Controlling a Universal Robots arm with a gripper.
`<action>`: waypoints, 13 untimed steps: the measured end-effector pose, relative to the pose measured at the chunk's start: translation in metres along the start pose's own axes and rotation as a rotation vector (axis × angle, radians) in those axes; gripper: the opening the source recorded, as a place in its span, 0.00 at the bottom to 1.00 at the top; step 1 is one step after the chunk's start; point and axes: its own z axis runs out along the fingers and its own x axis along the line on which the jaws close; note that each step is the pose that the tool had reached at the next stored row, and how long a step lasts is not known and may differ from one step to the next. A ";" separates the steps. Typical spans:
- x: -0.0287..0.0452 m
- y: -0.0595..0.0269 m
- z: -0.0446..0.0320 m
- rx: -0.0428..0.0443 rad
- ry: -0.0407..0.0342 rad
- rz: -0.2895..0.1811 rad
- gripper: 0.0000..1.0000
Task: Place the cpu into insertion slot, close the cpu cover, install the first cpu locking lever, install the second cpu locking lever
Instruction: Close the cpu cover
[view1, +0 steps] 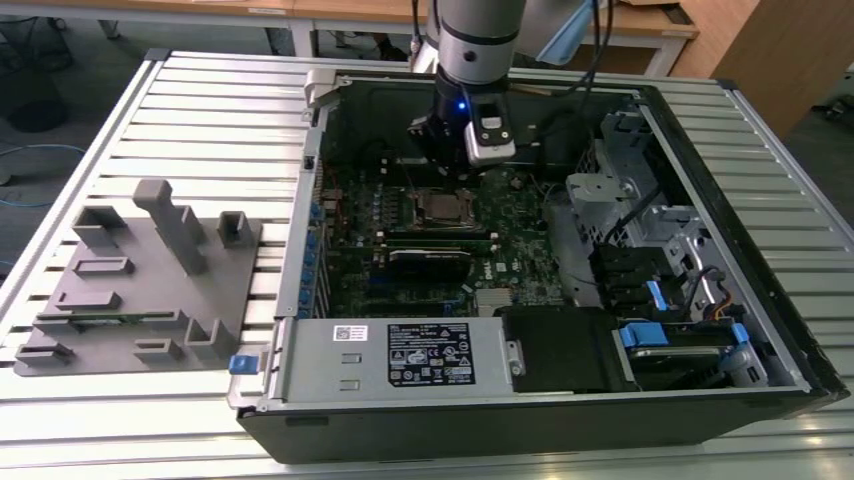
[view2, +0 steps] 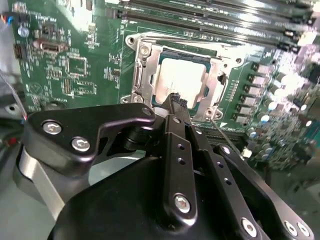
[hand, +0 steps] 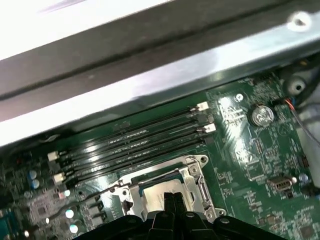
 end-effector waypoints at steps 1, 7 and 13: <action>0.0000 0.0000 0.0002 -0.0001 0.0002 -0.018 0.10; 0.0000 0.0000 0.0012 -0.0008 0.0017 -0.127 0.10; 0.0012 -0.0004 0.0023 -0.0010 0.0025 -0.183 0.10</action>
